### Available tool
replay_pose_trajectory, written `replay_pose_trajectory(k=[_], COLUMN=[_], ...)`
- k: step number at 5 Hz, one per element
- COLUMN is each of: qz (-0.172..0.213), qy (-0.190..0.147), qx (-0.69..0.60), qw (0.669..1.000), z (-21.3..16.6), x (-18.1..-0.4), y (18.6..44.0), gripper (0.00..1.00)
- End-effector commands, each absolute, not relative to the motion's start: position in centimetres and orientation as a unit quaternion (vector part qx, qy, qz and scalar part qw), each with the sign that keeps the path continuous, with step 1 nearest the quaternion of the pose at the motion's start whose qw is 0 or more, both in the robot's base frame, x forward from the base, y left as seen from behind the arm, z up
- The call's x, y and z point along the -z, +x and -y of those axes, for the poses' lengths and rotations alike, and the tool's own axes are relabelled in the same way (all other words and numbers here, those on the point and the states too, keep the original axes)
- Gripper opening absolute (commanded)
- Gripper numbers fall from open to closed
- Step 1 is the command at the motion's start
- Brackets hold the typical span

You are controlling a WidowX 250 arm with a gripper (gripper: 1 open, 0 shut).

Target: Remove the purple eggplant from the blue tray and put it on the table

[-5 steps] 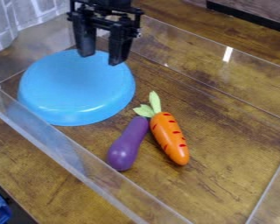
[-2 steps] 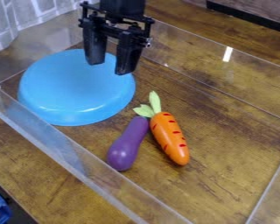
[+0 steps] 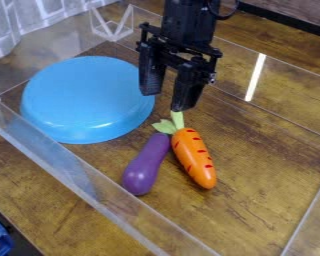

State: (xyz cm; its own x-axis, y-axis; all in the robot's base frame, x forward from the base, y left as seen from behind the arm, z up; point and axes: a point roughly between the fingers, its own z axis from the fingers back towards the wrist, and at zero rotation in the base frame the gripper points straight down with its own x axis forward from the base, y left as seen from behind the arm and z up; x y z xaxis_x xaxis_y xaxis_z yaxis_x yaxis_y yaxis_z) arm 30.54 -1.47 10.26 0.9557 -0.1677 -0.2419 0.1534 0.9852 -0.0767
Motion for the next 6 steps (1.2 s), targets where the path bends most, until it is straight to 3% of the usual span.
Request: replay_pose_trajectory(k=[1, 3, 5, 6], qz=[-0.106, -0.109, -0.106, -0.116], qy=[-0.029, -0.030, -0.044, -0.048], qx=[0.092, 0.125, 0.060, 0.077], qw=[0.990, 0.986, 0.992, 0.989], z=[1.1, -0.9, 0.5, -0.6], x=[-11.9, -14.2, -15.0, -14.9], y=[30.1, 30.3, 31.4, 31.6], gripper=[1.00, 1.00, 1.00, 1.00])
